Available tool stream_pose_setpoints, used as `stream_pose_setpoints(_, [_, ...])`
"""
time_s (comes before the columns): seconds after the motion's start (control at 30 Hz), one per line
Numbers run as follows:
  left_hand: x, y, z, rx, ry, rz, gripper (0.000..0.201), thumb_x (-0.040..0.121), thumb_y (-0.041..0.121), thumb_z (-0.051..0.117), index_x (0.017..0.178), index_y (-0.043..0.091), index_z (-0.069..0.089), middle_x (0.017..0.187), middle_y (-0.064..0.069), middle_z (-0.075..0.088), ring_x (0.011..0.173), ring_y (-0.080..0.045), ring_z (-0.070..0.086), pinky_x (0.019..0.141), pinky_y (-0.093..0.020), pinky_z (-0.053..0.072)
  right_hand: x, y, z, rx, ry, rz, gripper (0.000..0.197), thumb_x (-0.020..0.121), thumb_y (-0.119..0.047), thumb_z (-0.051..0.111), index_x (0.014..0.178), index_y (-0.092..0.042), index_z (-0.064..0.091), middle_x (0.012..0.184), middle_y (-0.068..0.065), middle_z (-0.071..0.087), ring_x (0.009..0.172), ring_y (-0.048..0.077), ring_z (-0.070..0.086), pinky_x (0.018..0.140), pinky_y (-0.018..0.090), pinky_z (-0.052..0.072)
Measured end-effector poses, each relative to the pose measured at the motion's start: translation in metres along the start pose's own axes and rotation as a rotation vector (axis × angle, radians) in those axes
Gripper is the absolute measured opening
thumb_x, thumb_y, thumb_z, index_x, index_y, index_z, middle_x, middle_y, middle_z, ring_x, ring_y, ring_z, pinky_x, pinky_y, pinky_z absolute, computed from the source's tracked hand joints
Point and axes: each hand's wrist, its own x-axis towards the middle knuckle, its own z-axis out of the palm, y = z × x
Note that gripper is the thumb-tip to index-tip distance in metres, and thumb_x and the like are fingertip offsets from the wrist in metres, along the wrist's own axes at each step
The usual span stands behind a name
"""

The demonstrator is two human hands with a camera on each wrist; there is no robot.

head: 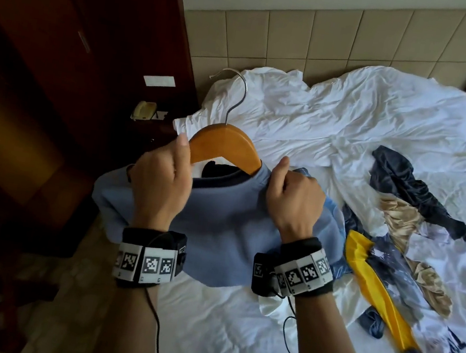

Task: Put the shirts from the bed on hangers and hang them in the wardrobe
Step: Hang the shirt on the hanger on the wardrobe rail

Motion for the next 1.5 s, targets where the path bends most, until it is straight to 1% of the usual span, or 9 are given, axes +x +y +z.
stream_pose_setpoints(0.27, [0.005, 0.009, 0.014, 0.021, 0.118, -0.077, 0.067, 0.112, 0.035, 0.030, 0.047, 0.024, 0.043, 0.045, 0.009, 0.048, 0.039, -0.010, 0.046, 0.047, -0.025, 0.025, 0.004, 0.017, -0.006, 0.052, 0.008, -0.121, 0.060, 0.106, -0.038, 0.041, 0.049, -0.020, 0.031, 0.044, 0.012, 0.052, 0.042, 0.035, 0.049, 0.054, 0.032, 0.023])
stream_pose_setpoints(0.53, [0.006, -0.003, 0.017, -0.016, 0.092, -0.176, 0.070, 0.111, 0.036, 0.027, 0.053, 0.016, 0.063, 0.050, 0.004, 0.060, 0.044, -0.014, 0.056, 0.047, -0.023, 0.034, 0.002, 0.053, -0.005, 0.001, -0.005, -0.160, 0.067, 0.109, -0.038, 0.038, 0.048, -0.011, 0.043, 0.046, 0.013, 0.052, 0.042, 0.039, 0.051, 0.054, 0.032, 0.024])
stream_pose_setpoints(0.67, [0.007, -0.006, 0.016, -0.008, 0.097, -0.193, 0.070, 0.111, 0.035, 0.026, 0.052, 0.018, 0.061, 0.051, 0.004, 0.061, 0.044, -0.016, 0.057, 0.048, -0.026, 0.035, 0.000, 0.063, -0.002, 0.002, -0.003, -0.136, 0.073, 0.111, -0.043, 0.034, 0.052, -0.005, 0.053, 0.056, 0.014, 0.065, 0.048, 0.039, 0.057, 0.051, 0.034, 0.030])
stream_pose_setpoints(0.8, [0.009, -0.010, 0.011, 0.001, 0.129, -0.218, 0.072, 0.111, 0.035, 0.024, 0.055, 0.013, 0.064, 0.050, 0.002, 0.060, 0.045, -0.020, 0.056, 0.049, -0.033, 0.040, 0.001, 0.067, -0.003, 0.016, 0.002, -0.077, 0.070, 0.109, -0.043, 0.033, 0.059, -0.002, 0.059, 0.057, 0.016, 0.063, 0.055, 0.040, 0.059, 0.057, 0.033, 0.027])
stream_pose_setpoints(0.97, [0.007, -0.013, 0.007, 0.014, 0.143, -0.256, 0.070, 0.112, 0.032, 0.025, 0.057, 0.015, 0.065, 0.052, 0.007, 0.057, 0.049, -0.017, 0.057, 0.052, -0.026, 0.036, -0.001, 0.067, 0.000, 0.101, -0.049, 0.050, 0.077, 0.109, -0.048, 0.016, 0.072, -0.008, 0.070, 0.070, 0.010, 0.070, 0.072, 0.032, 0.064, 0.066, 0.032, 0.028])
stream_pose_setpoints(1.07, [0.007, -0.017, 0.004, 0.007, 0.171, -0.294, 0.067, 0.112, 0.034, 0.024, 0.055, 0.026, 0.058, 0.054, 0.006, 0.059, 0.053, -0.023, 0.059, 0.057, -0.031, 0.039, 0.001, 0.063, 0.004, 0.171, -0.006, 0.243, 0.072, 0.111, -0.053, 0.009, 0.071, -0.019, 0.058, 0.073, -0.001, 0.062, 0.075, 0.024, 0.057, 0.073, 0.029, 0.030])
stream_pose_setpoints(1.2, [0.007, -0.022, 0.000, 0.012, 0.213, -0.315, 0.067, 0.112, 0.034, 0.024, 0.056, 0.027, 0.058, 0.056, 0.003, 0.062, 0.053, -0.021, 0.060, 0.056, -0.029, 0.035, 0.001, 0.060, 0.006, 0.233, -0.002, 0.344, 0.065, 0.112, -0.053, 0.012, 0.060, -0.020, 0.036, 0.065, 0.003, 0.054, 0.069, 0.030, 0.053, 0.071, 0.035, 0.031])
stream_pose_setpoints(1.4, [0.006, -0.033, -0.007, -0.030, 0.240, -0.411, 0.066, 0.111, 0.034, 0.025, 0.054, 0.026, 0.057, 0.057, 0.010, 0.061, 0.056, -0.019, 0.061, 0.060, -0.028, 0.038, 0.006, 0.084, 0.005, 0.314, 0.073, 0.564, 0.065, 0.107, -0.060, 0.019, 0.053, -0.028, 0.036, 0.068, 0.008, 0.048, 0.071, 0.022, 0.046, 0.072, 0.042, 0.036])
stream_pose_setpoints(1.5, [0.004, -0.032, -0.006, -0.038, 0.244, -0.411, 0.067, 0.111, 0.035, 0.025, 0.053, 0.026, 0.057, 0.057, 0.009, 0.061, 0.056, -0.020, 0.062, 0.063, -0.030, 0.041, 0.004, 0.090, 0.008, 0.248, -0.029, 0.544, 0.061, 0.111, -0.054, 0.020, 0.057, -0.031, 0.035, 0.073, 0.007, 0.050, 0.074, 0.022, 0.048, 0.074, 0.038, 0.036])
